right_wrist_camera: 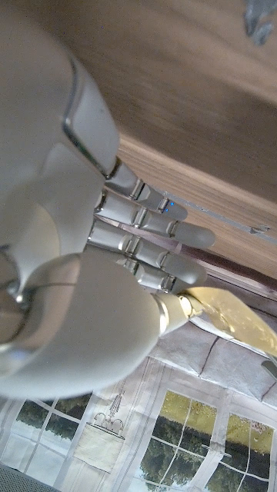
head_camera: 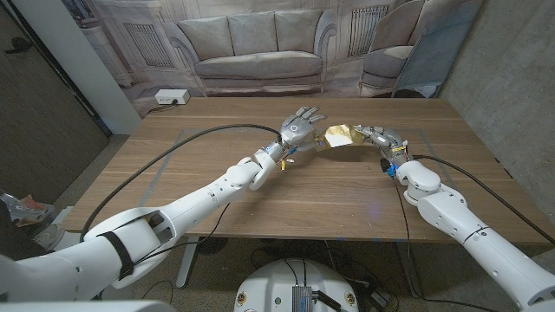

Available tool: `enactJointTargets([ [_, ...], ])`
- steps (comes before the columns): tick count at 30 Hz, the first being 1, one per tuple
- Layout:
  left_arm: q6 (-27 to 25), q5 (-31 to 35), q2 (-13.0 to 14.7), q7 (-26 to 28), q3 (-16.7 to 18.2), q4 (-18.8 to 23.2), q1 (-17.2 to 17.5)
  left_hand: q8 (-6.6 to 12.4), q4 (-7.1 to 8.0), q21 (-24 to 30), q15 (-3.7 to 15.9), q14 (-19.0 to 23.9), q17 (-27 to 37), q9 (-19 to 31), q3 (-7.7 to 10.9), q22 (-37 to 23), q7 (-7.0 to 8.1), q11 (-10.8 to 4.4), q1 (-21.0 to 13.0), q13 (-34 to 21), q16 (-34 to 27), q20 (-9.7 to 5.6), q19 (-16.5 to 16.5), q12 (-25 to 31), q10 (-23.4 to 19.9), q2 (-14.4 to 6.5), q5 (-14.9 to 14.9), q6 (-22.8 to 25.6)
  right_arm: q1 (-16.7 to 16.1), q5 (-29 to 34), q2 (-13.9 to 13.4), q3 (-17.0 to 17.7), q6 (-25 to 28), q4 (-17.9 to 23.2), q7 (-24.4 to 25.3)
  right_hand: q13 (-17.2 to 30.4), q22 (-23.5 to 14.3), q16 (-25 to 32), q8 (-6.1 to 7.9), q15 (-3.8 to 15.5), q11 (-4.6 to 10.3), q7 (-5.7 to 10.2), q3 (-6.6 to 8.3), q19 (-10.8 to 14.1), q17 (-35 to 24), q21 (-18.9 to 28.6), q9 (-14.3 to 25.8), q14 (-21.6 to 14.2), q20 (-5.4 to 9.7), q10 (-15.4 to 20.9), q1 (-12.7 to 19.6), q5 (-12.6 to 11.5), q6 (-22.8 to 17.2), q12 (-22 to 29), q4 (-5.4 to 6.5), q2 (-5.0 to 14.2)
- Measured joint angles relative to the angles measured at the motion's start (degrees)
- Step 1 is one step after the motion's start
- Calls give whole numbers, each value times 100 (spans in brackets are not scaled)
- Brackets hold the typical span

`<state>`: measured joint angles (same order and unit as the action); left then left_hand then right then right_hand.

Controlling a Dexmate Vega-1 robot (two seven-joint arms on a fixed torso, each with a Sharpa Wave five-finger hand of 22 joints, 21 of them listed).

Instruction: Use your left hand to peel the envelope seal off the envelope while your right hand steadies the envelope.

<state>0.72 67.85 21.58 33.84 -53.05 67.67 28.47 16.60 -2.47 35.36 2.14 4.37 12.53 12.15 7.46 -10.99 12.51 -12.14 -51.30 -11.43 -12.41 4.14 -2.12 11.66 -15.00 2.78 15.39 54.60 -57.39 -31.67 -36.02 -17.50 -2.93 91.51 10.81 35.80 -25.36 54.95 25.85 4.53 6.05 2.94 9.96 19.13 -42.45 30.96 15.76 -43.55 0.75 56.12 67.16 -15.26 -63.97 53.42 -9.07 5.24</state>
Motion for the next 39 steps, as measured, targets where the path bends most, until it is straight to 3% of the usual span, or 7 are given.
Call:
enactJointTargets([
  [4,108,-131,0,-144,0,0,0,-233,120,-44,-6,-88,14,27,-119,-10,3,15,211,-19,43,84,-84,-33,125,-31,99,-584,23,0,0,-27,0,-1,0,11,-3,45,1,0,-9,-20,-23,-25,0,24,0,0,24,9,0,0,-19,0,23,0],
  [8,266,-403,0,-347,0,0,0,-264,140,-44,-10,-92,14,27,-117,-10,37,15,299,-19,43,100,-100,-33,125,-122,145,-683,53,0,-13,-65,0,18,0,13,-3,45,1,0,12,-21,-23,-55,0,64,1,0,52,-12,16,0,-19,0,23,15],
  [9,335,-502,168,-440,254,298,45,-264,162,-44,-10,-92,14,26,-95,-9,37,15,298,-19,43,100,-100,-33,124,-123,145,-683,64,254,-22,-82,72,36,190,6,-3,45,1,0,11,-21,-40,-67,18,66,1,0,64,-12,16,0,-18,0,39,15],
  [20,906,-1753,289,-1296,684,547,157,-446,259,-126,-2,-146,14,-10,-145,-9,6,89,381,-19,43,173,-297,-33,199,-313,189,-1126,160,852,-142,-241,598,279,633,-10,-30,84,-1,-1,62,-28,-85,-105,26,112,2,1,122,-21,92,1,-9,41,57,31],
  [27,1313,-2470,355,-1644,931,588,196,-500,377,-201,-30,-235,14,-45,-263,-27,-4,220,557,-18,76,295,-463,-33,331,-138,189,-1376,170,1085,-161,-268,831,407,833,-25,-29,128,-6,-1,53,-27,-128,-105,10,157,2,1,121,11,159,1,-10,64,61,39],
  [35,1802,-3317,375,-1893,1159,514,222,-544,436,-233,-41,-327,14,-71,-374,-36,6,304,723,-18,76,386,-633,-32,474,-136,229,-1511,143,1224,-121,-220,972,485,997,-25,-53,133,-17,-2,53,-50,-151,-138,10,199,2,1,153,11,159,2,-34,64,84,38],
  [39,1801,-3390,413,-1896,1226,645,274,-534,386,-233,-41,-327,8,-71,-324,-36,7,288,654,-18,76,382,-629,-32,457,-204,241,-1508,130,1254,-100,-202,972,492,1005,-27,-56,133,1,-2,52,-49,-151,-139,10,229,2,2,152,10,159,2,-34,85,84,38],
])
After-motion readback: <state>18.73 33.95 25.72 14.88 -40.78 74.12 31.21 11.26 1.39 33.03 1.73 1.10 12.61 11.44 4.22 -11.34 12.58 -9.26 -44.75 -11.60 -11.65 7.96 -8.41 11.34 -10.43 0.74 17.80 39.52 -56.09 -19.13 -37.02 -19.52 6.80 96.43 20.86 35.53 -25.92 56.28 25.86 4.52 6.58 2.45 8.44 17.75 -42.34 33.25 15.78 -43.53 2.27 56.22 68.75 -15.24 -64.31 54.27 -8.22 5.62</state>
